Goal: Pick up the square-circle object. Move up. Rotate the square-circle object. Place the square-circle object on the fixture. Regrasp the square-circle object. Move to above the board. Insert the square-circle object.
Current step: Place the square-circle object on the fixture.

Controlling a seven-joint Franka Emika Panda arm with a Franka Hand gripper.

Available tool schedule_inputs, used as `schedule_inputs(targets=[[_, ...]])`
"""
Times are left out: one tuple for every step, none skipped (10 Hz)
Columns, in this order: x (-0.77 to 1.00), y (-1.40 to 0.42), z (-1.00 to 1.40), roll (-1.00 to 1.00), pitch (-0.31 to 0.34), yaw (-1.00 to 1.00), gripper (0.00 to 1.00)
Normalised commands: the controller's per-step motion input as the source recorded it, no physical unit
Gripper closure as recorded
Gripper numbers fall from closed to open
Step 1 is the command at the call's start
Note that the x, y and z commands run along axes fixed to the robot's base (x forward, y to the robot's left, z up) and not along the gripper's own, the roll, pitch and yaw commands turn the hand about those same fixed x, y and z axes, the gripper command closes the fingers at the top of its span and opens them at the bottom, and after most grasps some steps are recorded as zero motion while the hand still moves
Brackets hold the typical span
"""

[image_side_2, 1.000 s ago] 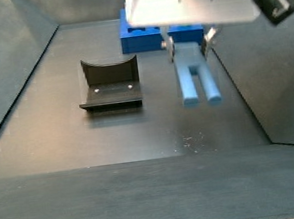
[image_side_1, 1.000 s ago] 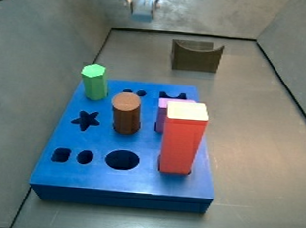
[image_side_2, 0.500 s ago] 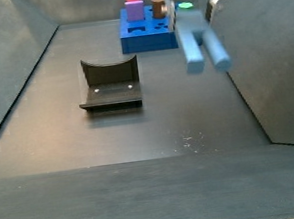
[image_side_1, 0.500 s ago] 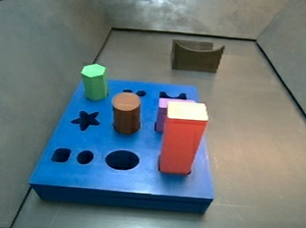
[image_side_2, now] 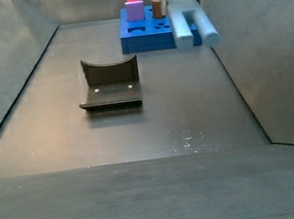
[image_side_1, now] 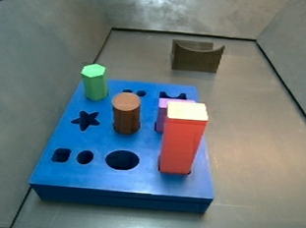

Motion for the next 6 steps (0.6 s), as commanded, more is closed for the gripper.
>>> schedule_inputs(targets=[[1.0, -0.41, -0.03, 0.13, 0.321, 0.07, 1.0], [1.0, -0.34, -0.03, 0.14, 0.228, 0.05, 1.0], [1.0, -0.29, -0.02, 0.14, 0.195, 0.05, 1.0], [1.0, -0.23, -0.01, 0.15, 0.168, 0.04, 1.0], [1.0, -0.19, -0.01, 0.15, 0.159, 0.03, 1.0], [1.0, -0.15, -0.01, 0.15, 0.162, 0.03, 1.0]])
